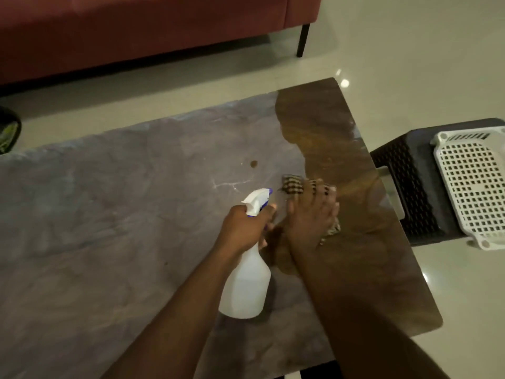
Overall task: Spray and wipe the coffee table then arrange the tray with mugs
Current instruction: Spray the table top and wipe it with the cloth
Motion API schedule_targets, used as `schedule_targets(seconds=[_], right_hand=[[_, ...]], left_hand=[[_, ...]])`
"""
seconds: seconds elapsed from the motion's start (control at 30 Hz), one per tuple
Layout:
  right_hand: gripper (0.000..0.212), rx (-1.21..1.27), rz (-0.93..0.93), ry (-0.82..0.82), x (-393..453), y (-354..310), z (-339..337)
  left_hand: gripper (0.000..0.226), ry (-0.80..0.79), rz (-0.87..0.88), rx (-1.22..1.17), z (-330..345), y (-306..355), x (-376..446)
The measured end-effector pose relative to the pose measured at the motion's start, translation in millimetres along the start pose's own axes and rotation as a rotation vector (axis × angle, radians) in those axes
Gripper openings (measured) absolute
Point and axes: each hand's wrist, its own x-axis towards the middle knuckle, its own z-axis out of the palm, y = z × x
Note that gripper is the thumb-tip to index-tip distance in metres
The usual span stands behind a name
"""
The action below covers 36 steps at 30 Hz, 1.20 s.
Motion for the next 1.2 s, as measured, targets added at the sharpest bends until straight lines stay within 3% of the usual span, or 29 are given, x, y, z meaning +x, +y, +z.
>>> schedule_targets(seconds=[0.07,0.13,0.17,0.2,0.23,0.3,0.37,0.43,0.53,0.57,0.6,0.7,0.77,0.83,0.97,1.0,1.03,1.1,1.2], right_hand=[[0.05,0.057,-0.428,-0.144,-11.7,-15.5,12.2],[0.048,0.022,-0.953,-0.188,-3.1,11.0,6.8],[0.05,0.009,-1.077,-0.197,15.7,27.9,1.7],[0.056,-0.023,-1.064,-0.184,35.1,42.0,-1.1],[0.06,-0.049,-0.932,-0.149,52.7,51.5,-1.7],[0.055,-0.07,-0.461,-0.033,72.8,46.3,-2.1],[0.049,-0.056,-0.2,0.039,70.5,9.2,9.1],[0.051,-0.002,-0.321,-0.035,53.6,-21.4,17.3],[0.049,-0.044,-0.952,-0.151,42.1,6.0,15.3],[0.05,-0.066,-1.054,-0.17,59.3,21.3,10.6],[0.05,-0.078,-1.026,-0.147,75.7,33.0,9.0],[0.048,-0.038,-0.455,-0.016,124.1,21.5,11.6],[0.049,-0.013,-0.235,0.045,133.5,-18.0,19.6],[0.049,0.019,-0.306,0.035,126.9,-52.4,26.7],[0.056,0.006,-1.007,-0.149,124.5,-29.8,24.0],[0.055,-0.009,-1.095,-0.158,141.2,-18.8,22.2],[0.053,-0.03,-1.071,-0.131,158.8,-11.9,22.2],[0.051,-0.03,-0.773,-0.091,196.9,-13.6,23.5],[0.05,0.016,-0.399,-0.032,214.2,-57.0,33.1]], left_hand=[[0.04,0.061,0.027,0.077,-6.8,3.1,11.6],[0.038,0.055,0.023,0.11,-13.4,6.8,22.1],[0.035,0.033,0.003,0.101,-16.1,9.2,25.9],[0.035,0.018,-0.024,0.094,-18.0,12.2,29.2],[0.036,0.025,-0.045,0.092,-19.0,15.4,32.9],[0.035,0.097,-0.041,0.094,-19.7,19.7,40.9],[0.031,0.148,-0.012,0.053,-19.7,27.2,49.9],[0.033,0.119,0.006,-0.019,-19.9,38.0,58.9],[0.031,0.105,0.028,-0.017,-21.0,52.9,71.6],[0.031,0.12,0.037,-0.02,-22.6,57.3,75.5],[0.032,0.137,0.026,-0.02,-24.0,58.6,78.5],[0.017,0.118,-0.061,-0.025,-28.8,62.1,86.1],[0.017,0.081,-0.098,-0.049,-29.3,65.8,89.2],[0.012,0.097,-0.072,-0.055,-30.4,67.2,92.2],[0.025,0.172,0.008,-0.041,-37.6,72.8,95.3],[0.025,0.151,0.009,-0.051,-40.5,75.1,95.8],[0.022,0.127,-0.011,-0.067,-43.3,77.1,94.7],[0.006,0.108,-0.027,-0.092,-48.0,79.6,94.1],[0.01,0.161,0.001,-0.062,-51.0,80.8,97.6]])
